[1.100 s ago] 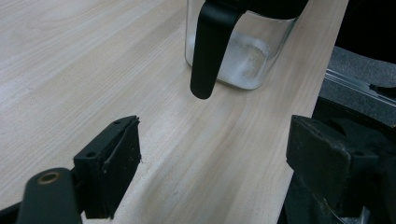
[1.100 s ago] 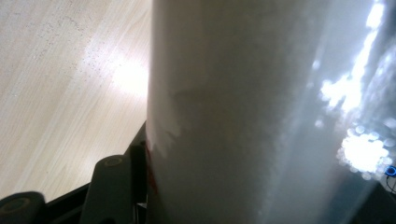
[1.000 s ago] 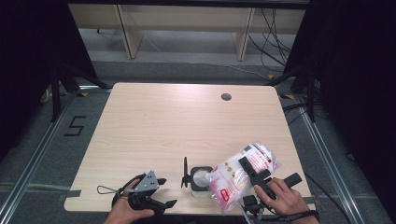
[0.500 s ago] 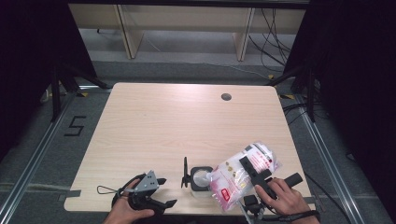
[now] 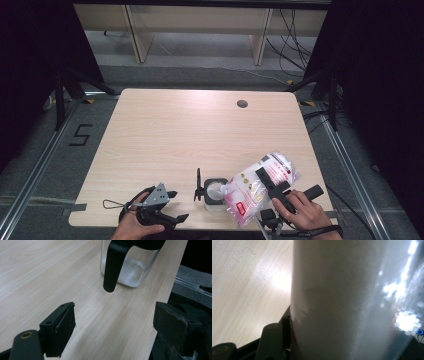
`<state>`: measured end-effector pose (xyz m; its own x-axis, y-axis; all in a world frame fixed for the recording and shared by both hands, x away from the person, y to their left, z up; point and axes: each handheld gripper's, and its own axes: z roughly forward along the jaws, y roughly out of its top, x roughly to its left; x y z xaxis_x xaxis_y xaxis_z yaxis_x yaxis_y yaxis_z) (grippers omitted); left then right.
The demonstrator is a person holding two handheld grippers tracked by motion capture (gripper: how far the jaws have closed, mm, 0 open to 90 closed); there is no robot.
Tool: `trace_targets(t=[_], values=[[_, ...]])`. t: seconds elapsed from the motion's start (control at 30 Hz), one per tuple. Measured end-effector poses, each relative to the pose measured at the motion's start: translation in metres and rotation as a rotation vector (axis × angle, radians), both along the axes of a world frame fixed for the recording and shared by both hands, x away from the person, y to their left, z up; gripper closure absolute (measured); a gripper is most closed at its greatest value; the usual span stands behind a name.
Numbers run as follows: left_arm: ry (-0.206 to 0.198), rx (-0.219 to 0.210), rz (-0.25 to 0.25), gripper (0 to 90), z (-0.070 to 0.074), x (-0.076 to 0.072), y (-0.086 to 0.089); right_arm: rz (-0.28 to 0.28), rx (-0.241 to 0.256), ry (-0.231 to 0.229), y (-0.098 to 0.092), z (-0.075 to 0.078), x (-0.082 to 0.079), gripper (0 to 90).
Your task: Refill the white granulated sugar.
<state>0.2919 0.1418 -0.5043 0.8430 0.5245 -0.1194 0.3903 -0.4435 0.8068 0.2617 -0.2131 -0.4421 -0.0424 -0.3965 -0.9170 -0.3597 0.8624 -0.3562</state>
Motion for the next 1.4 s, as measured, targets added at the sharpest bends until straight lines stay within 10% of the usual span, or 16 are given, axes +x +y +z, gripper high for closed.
trace_targets(t=[1.4], values=[[-0.01, 0.013, -0.007, 17.4, -0.0009, 0.0024, 0.0005, 0.019, -0.014, -0.018, -0.0009, 0.0054, 0.001, 44.9]])
